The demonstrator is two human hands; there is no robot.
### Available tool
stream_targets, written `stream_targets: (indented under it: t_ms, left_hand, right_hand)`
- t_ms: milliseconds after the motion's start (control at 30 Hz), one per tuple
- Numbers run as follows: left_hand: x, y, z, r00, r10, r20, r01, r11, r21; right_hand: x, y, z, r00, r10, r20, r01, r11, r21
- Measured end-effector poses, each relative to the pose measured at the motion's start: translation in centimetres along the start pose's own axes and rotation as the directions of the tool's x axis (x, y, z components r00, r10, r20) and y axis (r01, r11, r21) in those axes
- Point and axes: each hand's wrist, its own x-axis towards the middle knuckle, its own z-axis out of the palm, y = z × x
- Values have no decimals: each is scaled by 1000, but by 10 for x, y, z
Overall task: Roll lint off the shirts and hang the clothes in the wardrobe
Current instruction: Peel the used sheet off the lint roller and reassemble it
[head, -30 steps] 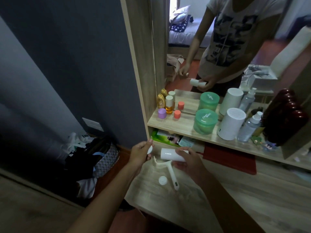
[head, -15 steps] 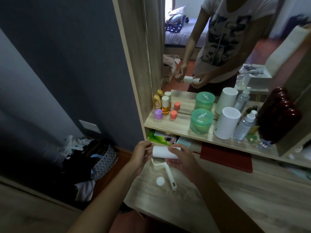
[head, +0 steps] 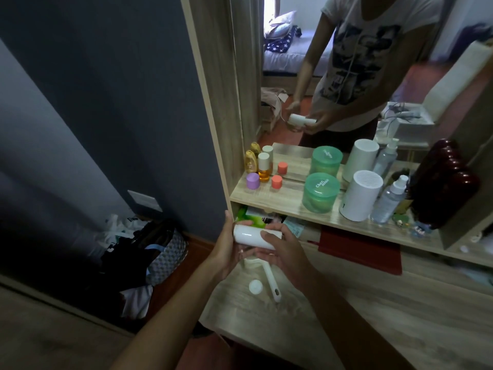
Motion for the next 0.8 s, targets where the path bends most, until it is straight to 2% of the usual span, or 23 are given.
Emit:
stream_targets:
  t_ms: [133,233,300,367,400,467,500,533,600,733,800]
  left_hand:
    - [0,-2,-4,1000,18,-10,-17,998,68]
    - [-2,-5,-3,996,84,-21,-76,964,256]
    - [-3,-4,-2,985,171,-28,-147,910,387]
    - [-1,-1,-2,963,252,-97,-191,890,413]
    - [0,1,-3,950,275,-147,-199,898,393]
    - [3,5,-8,930,278,-239,-192,925,329]
    - [5,6,-12,925,264,-274,-178,937,301]
    - [8,5,-17,921,249,-299,-165,946,279]
    - [10,3,-28,919,219,-329,-142,960,242]
    - [11,-4,-44,912,148,-384,-73,976,204]
    - [11,-7,-52,909,117,-401,-43,981,189]
  right_hand:
    - [-2,0,0,999,-30,36,34,994,-103]
    - [-2,2,0,998,-18,63,29,986,-166]
    - [-1,1,3,998,19,52,-14,994,-110]
    - [4,2,5,995,102,2,-102,994,-31]
    - [8,5,4,992,122,-42,-124,991,-51]
    - [14,20,1,982,88,-170,-123,971,-207]
    - [16,31,-2,977,26,-213,-107,918,-381]
    - [18,45,-7,980,-56,-191,-74,789,-609]
    - [20,72,-12,997,-75,-30,10,484,-875]
    - [28,120,-17,988,101,117,110,69,-992]
    - [35,138,-19,990,108,86,90,-38,-995]
